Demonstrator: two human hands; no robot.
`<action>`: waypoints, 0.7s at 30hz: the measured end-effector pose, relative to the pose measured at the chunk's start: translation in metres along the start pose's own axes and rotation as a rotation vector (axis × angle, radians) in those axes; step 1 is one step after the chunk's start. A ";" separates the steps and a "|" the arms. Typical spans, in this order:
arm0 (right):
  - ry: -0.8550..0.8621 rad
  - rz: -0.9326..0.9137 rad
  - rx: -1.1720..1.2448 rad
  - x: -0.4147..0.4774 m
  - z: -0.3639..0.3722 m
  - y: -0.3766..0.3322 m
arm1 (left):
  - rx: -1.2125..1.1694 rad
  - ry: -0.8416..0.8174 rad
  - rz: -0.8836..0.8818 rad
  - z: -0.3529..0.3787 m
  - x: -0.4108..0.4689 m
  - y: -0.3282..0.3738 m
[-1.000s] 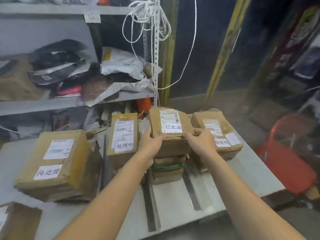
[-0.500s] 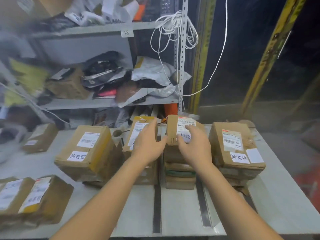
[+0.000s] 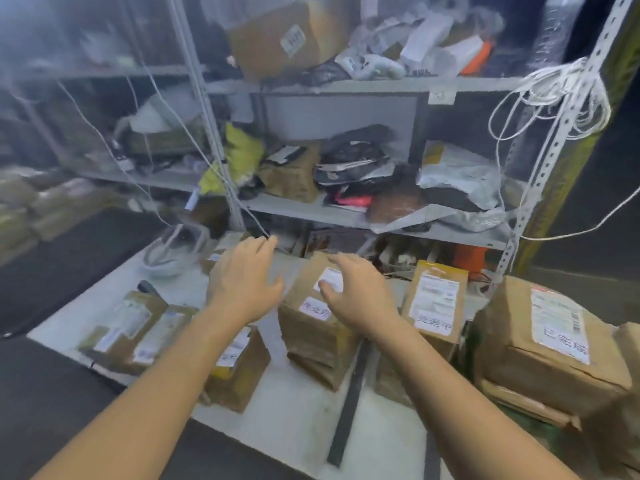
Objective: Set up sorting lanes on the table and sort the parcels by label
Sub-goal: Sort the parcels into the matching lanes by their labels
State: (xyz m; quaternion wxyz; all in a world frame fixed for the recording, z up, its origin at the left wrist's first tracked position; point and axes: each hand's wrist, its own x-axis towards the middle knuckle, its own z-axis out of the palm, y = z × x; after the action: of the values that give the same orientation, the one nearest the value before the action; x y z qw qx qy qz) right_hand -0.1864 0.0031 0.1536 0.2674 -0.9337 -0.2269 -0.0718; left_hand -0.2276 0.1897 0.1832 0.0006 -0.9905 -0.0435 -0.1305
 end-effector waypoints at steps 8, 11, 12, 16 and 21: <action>-0.132 0.003 -0.085 0.077 0.111 -0.131 | 0.061 -0.114 -0.052 0.026 0.018 -0.210; -0.187 0.062 -0.081 0.107 0.156 -0.168 | 0.062 -0.180 -0.056 0.036 0.035 -0.271; -0.199 0.080 -0.072 0.115 0.166 -0.176 | 0.060 -0.195 -0.050 0.041 0.042 -0.286; -0.224 0.149 -0.086 0.157 0.208 -0.199 | 0.087 -0.251 -0.033 0.062 0.077 -0.345; -0.279 0.215 -0.125 0.209 0.255 -0.196 | 0.082 -0.297 -0.042 0.102 0.118 -0.392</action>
State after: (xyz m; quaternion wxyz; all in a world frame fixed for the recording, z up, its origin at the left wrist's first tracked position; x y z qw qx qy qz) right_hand -0.0884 0.3666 0.0823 0.1811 -0.9683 -0.1559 0.0734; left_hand -0.1212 0.5914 0.1117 0.0317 -0.9969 -0.0691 0.0193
